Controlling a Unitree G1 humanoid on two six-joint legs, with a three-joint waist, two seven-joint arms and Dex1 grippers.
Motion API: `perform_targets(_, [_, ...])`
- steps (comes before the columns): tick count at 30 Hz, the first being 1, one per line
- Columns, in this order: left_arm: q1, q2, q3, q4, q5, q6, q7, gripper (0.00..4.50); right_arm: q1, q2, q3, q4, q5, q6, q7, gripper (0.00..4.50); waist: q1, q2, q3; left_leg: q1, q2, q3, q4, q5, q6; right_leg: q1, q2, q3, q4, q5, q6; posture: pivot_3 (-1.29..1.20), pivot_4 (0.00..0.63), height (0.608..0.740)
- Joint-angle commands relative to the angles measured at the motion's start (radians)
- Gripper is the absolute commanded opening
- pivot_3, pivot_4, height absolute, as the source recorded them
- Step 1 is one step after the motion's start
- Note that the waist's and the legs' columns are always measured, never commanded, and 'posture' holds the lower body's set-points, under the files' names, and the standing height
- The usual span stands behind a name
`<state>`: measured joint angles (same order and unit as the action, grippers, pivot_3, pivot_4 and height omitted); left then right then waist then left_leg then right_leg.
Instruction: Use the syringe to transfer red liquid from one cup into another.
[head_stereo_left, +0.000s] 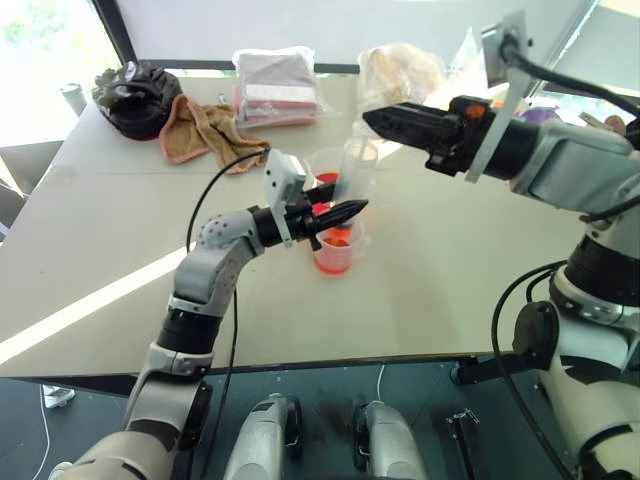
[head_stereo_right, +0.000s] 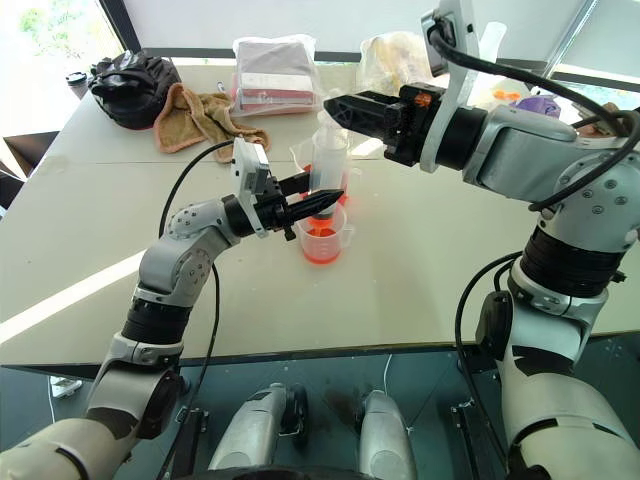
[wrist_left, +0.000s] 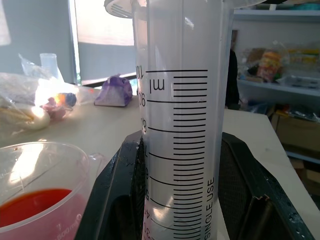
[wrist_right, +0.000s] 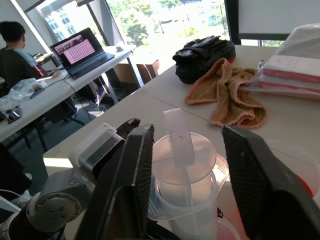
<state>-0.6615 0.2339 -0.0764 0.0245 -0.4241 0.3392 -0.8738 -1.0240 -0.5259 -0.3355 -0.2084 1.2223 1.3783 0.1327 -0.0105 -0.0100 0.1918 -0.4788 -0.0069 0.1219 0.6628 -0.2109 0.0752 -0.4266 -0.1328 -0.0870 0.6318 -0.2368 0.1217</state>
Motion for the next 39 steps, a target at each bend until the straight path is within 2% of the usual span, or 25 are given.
perform_targets(1, [-0.005,0.001,-0.003,-0.039,-0.007,-0.01,-0.001,1.36,-0.014,0.001,-0.006,-0.012,0.032,-0.023,-0.007,0.14,0.0,0.0,0.0,0.0,0.0,0.0,0.0,0.0,0.0,0.0,0.0,0.0,0.0,0.0,0.0,0.0,0.15,0.74])
perform_targets(2, [-0.006,0.001,-0.003,-0.037,-0.006,-0.011,0.0,1.36,-0.015,0.002,-0.004,-0.013,0.038,-0.022,-0.009,0.04,0.0,0.0,0.0,0.0,0.0,0.0,0.0,0.0,0.0,0.0,0.0,0.0,0.0,0.0,0.0,0.0,0.15,0.74])
perform_targets(23, [-0.039,-0.014,0.003,-0.006,-0.007,-0.018,0.006,1.36,0.016,0.026,0.119,0.019,0.296,0.048,-0.197,0.04,0.0,0.0,0.0,0.0,0.0,0.0,0.0,0.0,0.0,0.0,0.0,0.0,0.0,0.0,0.0,0.0,0.15,0.74])
perform_targets(39, [-0.104,-0.045,0.017,0.068,0.009,-0.061,0.016,1.36,0.02,-0.011,0.188,0.026,0.333,0.049,-0.187,0.04,0.0,0.0,0.0,0.0,0.0,0.0,0.0,0.0,0.001,0.0,0.0,0.0,0.0,0.0,0.0,0.0,0.15,0.74])
